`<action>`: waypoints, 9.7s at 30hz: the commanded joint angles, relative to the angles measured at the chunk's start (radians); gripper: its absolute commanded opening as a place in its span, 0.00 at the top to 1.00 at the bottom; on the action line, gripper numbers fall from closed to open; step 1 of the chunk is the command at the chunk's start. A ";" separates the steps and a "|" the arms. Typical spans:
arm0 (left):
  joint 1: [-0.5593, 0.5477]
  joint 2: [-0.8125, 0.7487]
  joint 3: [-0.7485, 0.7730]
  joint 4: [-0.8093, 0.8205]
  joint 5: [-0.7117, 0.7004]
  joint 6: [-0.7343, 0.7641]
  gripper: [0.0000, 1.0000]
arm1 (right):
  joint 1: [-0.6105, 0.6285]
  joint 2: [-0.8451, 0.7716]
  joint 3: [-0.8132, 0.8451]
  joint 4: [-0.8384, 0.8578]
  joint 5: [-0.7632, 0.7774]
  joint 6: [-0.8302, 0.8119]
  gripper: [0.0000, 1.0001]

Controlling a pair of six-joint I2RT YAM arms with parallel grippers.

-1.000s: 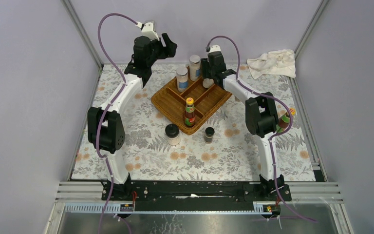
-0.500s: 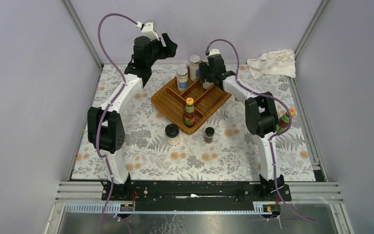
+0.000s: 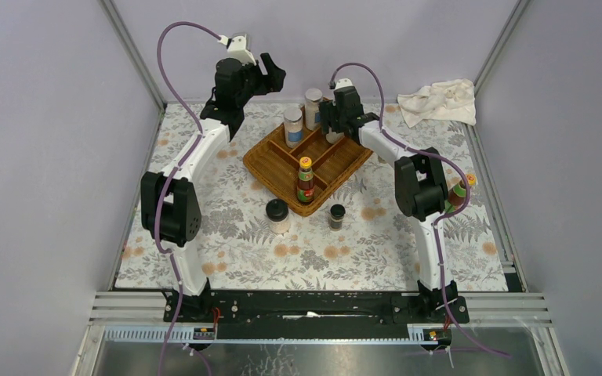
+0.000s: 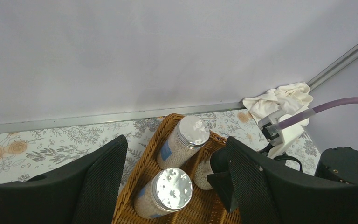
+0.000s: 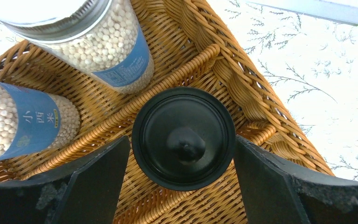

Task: Organize the condiment bottles
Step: Place the bottle in the storage box, then pick up the bottle from the center of the board, then place the bottle in the storage box.

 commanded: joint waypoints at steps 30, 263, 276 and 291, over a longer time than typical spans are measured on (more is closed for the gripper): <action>0.011 -0.065 -0.077 0.023 -0.177 -0.139 0.18 | 0.146 -0.748 -0.393 -0.009 0.003 -0.050 0.12; -0.093 -0.121 -0.166 0.089 -0.340 -0.024 0.18 | 0.141 -0.572 -0.361 0.194 -0.135 -0.221 1.00; -0.091 -0.101 -0.165 0.090 -0.342 -0.024 0.18 | 0.095 -0.346 -0.186 0.186 -0.223 -0.208 1.00; -0.082 -0.074 -0.165 0.091 -0.337 -0.035 0.18 | 0.067 -0.191 -0.116 0.192 -0.268 -0.199 1.00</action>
